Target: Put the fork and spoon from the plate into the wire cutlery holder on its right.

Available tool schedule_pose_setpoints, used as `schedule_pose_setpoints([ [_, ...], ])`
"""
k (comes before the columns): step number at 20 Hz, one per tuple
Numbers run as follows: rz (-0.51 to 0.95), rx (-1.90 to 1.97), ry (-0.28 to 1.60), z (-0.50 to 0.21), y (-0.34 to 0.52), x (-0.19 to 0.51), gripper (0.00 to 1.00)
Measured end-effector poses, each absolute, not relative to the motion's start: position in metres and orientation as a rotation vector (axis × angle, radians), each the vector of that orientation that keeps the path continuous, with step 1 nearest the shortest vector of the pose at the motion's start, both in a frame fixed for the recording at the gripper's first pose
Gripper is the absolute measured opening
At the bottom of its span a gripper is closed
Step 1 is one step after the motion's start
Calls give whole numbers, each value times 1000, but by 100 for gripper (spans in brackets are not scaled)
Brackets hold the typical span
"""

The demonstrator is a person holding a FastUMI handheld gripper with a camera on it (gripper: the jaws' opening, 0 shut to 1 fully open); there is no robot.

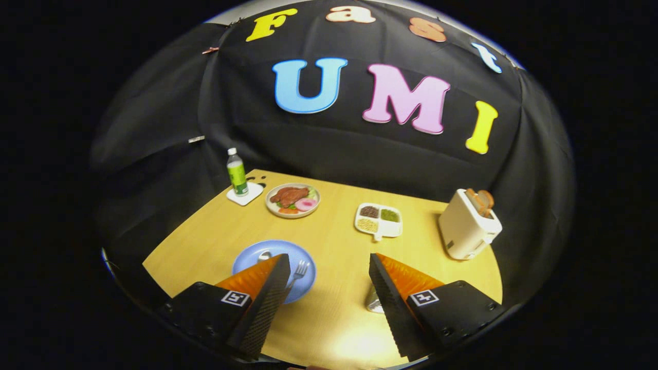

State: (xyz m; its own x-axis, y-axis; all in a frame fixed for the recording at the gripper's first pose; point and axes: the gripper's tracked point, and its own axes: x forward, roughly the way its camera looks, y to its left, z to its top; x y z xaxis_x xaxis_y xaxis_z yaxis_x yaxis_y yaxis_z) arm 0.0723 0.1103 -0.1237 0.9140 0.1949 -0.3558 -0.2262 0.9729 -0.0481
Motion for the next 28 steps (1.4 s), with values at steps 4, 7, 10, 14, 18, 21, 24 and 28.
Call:
schedule_pose_setpoints([
  [4,232,-112,460,-164,133,95,92],
  [7,263,-126,570,-203,151,104,92],
  [10,265,-137,655,-241,161,115,91],
  [14,288,-147,745,-277,177,122,89],
  [18,292,-128,829,-304,186,126,86],
  [21,285,-94,890,-311,191,127,70],
  [24,267,-94,971,-323,191,126,61],
  [28,227,-103,1011,-323,183,134,22],
])
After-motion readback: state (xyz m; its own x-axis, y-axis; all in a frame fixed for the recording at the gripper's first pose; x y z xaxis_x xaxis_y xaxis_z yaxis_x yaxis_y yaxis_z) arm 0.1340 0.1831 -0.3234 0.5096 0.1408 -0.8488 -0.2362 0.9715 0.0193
